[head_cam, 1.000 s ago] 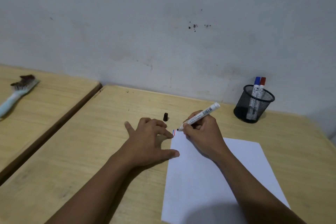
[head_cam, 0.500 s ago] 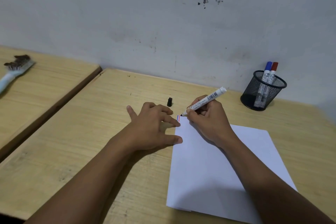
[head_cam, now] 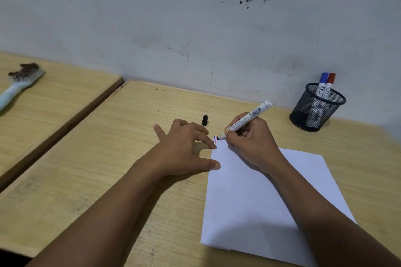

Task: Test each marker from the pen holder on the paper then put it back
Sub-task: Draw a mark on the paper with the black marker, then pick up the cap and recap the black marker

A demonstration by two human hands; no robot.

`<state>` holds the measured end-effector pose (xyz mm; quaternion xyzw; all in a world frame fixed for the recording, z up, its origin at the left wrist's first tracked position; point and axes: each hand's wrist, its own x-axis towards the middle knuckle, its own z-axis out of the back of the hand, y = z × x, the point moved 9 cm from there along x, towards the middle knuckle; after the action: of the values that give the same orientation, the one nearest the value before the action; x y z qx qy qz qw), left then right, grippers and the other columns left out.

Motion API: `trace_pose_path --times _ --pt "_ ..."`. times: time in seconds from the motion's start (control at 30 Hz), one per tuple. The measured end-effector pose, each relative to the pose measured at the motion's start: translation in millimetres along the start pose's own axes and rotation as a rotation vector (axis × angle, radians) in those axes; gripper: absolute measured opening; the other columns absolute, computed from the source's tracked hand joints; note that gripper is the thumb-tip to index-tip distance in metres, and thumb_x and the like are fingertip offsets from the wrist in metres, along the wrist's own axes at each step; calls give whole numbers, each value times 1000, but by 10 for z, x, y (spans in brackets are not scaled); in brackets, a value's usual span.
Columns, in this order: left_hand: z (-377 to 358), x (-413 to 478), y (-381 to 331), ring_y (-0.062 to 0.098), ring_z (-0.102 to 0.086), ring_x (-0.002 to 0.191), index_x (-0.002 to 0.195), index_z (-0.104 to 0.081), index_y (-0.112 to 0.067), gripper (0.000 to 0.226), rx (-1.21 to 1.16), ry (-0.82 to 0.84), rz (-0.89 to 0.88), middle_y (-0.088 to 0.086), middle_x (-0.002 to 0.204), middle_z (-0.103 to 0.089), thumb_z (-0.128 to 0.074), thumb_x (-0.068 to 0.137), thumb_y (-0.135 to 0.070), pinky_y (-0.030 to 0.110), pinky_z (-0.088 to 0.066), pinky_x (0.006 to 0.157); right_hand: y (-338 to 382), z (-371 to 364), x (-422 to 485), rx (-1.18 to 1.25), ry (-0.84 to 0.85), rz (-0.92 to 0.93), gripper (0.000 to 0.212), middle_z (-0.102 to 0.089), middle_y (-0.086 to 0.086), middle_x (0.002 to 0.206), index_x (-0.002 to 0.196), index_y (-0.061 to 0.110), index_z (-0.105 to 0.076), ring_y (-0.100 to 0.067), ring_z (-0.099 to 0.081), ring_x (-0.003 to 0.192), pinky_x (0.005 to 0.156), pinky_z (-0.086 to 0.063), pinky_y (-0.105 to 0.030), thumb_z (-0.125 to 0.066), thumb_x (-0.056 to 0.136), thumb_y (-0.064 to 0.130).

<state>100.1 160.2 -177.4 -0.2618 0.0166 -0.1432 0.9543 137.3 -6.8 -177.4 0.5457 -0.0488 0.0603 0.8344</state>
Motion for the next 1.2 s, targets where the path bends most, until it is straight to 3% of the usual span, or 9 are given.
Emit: trace_pose_path --times 0.27,0.47,0.6,0.73,0.8,0.87,1.0,1.1,1.2 --pt "-11 18 25 10 -18 139 103 -70 -45 48 -7 -8 7 -23 137 -49 -77 62 -67 76 5 106 60 -10 -31 -6 54 6 7 -74 -14 83 87 5 -65 -27 -73 82 77 -60 -43 -70 83 1" --pt "-8 21 34 8 -18 139 104 -71 -44 48 -9 -18 2 -24 136 -49 -77 62 -66 75 5 107 83 -4 -33 5 62 13 6 -73 -20 82 85 0 -63 -30 -67 71 68 -58 -45 -69 83 0" --pt "-4 10 44 5 -22 134 102 -65 -44 48 -52 -55 7 -29 122 -51 -78 61 -64 71 7 109 -32 95 -4 407 17 -102 17 -61 -27 78 77 5 -60 -28 -59 66 67 -50 -42 -65 88 -7" --pt "129 94 78 5 -42 119 102 -50 -42 43 -139 -225 119 -27 106 -58 -62 69 -67 58 -12 111 36 314 40 665 -89 -98 12 -66 -14 76 84 5 -63 -21 -63 67 68 -55 -32 -67 88 -6" --pt "224 209 106 10 -52 111 114 -50 -40 43 -162 -301 189 -21 98 -64 -58 78 -61 46 -23 102 144 429 69 718 -130 -63 10 -67 -12 76 88 4 -63 -19 -65 67 66 -57 -26 -68 88 -4" --pt "264 356 114 13 -57 108 123 -51 -38 44 -95 -276 231 -16 92 -69 -55 84 -57 44 -24 95 264 508 76 711 -142 -35 9 -67 -10 74 87 4 -63 -19 -65 66 65 -57 -24 -68 89 -4" --pt "360 517 90 16 -61 106 98 -69 -35 19 16 -230 272 -13 93 -71 -58 87 -48 42 -29 89 400 660 -25 721 -178 -13 12 -67 -10 71 83 5 -65 -19 -65 65 64 -57 -25 -68 88 -5" --pt "477 446 -22 11 -65 87 77 -69 -34 5 -238 -311 273 -17 72 -69 -67 78 -38 39 -41 90 458 798 -172 714 -214 -13 12 -67 -11 69 81 4 -65 -20 -65 65 64 -58 -26 -68 88 -5" --pt "559 244 -415 12 -65 70 85 -73 -24 6 -626 -299 122 -8 68 -73 -76 79 -24 30 -49 72 541 924 -323 732 -236 -14 10 -64 -16 71 83 0 -64 -19 -65 62 61 -58 -25 -67 88 -8"
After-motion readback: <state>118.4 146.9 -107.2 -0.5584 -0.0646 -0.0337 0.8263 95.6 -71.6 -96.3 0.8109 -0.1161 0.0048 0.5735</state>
